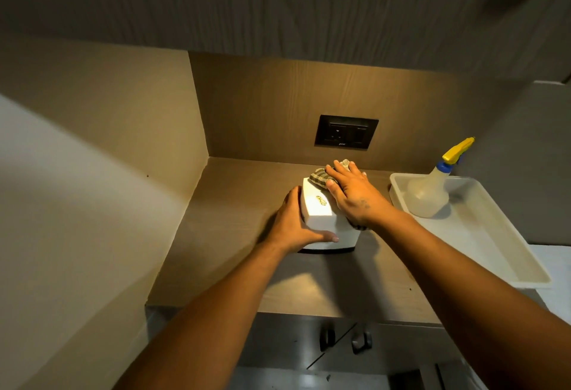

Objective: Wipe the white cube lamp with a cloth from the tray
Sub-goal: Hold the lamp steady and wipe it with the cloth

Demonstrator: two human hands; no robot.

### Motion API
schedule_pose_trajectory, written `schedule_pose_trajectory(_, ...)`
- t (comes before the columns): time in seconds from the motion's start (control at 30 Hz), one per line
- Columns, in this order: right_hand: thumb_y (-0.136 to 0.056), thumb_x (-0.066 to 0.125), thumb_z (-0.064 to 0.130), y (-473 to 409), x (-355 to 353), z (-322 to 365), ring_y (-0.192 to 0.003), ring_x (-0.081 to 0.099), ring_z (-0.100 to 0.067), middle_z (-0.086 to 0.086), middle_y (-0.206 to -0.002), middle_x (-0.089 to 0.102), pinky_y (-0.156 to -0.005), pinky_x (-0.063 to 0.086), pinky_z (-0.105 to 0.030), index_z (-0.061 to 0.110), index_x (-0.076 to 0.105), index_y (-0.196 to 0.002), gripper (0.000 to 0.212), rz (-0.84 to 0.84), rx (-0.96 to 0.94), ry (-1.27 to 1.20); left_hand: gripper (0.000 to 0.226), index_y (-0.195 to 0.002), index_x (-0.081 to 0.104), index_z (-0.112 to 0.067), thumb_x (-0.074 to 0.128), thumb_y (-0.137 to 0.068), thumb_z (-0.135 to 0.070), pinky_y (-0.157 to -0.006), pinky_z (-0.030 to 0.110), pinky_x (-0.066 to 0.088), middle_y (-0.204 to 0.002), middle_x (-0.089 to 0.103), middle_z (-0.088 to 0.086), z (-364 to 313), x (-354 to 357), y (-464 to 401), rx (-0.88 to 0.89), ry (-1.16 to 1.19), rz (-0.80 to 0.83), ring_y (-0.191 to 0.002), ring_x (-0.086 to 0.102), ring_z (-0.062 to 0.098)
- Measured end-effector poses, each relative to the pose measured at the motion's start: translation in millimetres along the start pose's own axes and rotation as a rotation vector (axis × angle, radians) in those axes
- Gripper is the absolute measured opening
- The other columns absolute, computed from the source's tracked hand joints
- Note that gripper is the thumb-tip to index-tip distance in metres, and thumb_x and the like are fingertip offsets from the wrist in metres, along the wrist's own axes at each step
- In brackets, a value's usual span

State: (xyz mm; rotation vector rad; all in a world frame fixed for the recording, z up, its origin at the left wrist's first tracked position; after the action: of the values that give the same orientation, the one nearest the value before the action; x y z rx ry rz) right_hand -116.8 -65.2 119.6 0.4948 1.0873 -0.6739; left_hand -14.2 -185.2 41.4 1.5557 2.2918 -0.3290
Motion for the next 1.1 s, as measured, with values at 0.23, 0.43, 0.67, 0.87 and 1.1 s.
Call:
schedule_pose_trajectory(0.23,-0.101,0.024,0.050,22.4,2.3,-3.7,-0.148,-0.005,-0.020,0.004,-0.163,0.007,-0.114,-0.004,-0.041,0.030,0.017,-0.153,0.057,-0.031,-0.127,0.067,0.129,-0.150,0.033,-0.027,0.105,-0.044,-0.048,-0.102,0.037,0.051,-0.144,0.052,-0.002,-1.4,-3.6,3.3,0.040,-0.033,0.006,-0.129,0.051,0.017)
schedule_pose_trajectory(0.43,-0.102,0.030,0.046,3.7,-1.6,2.6,-0.148,-0.004,-0.027,-0.001,-0.163,0.010,-0.114,-0.005,-0.046,0.030,0.025,-0.151,0.052,0.002,-0.063,0.039,0.128,-0.149,0.036,-0.025,0.106,-0.043,-0.043,-0.105,0.044,0.051,-0.144,0.053,-0.002,-2.6,-6.3,1.9,0.025,-0.011,-0.006,-0.130,0.051,0.019)
schedule_pose_trajectory(0.67,-0.102,0.031,0.043,6.6,15.3,49.8,-0.148,0.004,-0.023,0.001,-0.160,0.024,-0.117,0.002,-0.046,0.024,0.035,-0.149,0.050,0.005,-0.343,0.138,0.120,-0.147,0.041,-0.021,0.102,-0.048,-0.050,-0.087,0.018,0.040,-0.137,0.055,-0.003,-3.7,-3.1,1.9,0.017,-0.116,-0.004,-0.117,0.050,0.009)
schedule_pose_trajectory(0.87,-0.099,0.027,0.054,16.0,-3.8,3.1,-0.148,0.001,-0.020,0.007,-0.162,0.011,-0.116,-0.002,-0.044,0.041,0.025,-0.149,0.051,-0.022,-0.184,0.090,0.130,-0.151,0.038,-0.019,0.106,-0.043,-0.042,-0.106,0.036,0.050,-0.144,0.054,0.000,0.4,-7.4,-0.6,0.014,-0.057,-0.005,-0.132,0.052,0.019)
schedule_pose_trajectory(1.1,-0.100,0.027,0.054,-11.5,0.7,27.1,-0.145,0.020,-0.026,-0.002,-0.159,0.026,-0.115,0.014,-0.047,0.036,0.034,-0.147,0.051,-0.022,-0.157,0.119,0.124,-0.145,0.039,-0.022,0.103,-0.044,-0.050,-0.094,0.033,0.052,-0.137,0.055,-0.002,-1.8,-6.2,-1.0,0.031,-0.098,-0.009,-0.121,0.055,0.017)
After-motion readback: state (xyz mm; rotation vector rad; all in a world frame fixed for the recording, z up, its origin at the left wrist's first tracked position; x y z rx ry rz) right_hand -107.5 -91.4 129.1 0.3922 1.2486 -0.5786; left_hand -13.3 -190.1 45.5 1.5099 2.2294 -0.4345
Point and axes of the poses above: each hand's wrist, its own y-axis away from the middle knuckle, its own x-axis out of the palm, z = x × y, the point moved 4 cm from there along -y, towards the middle knuckle
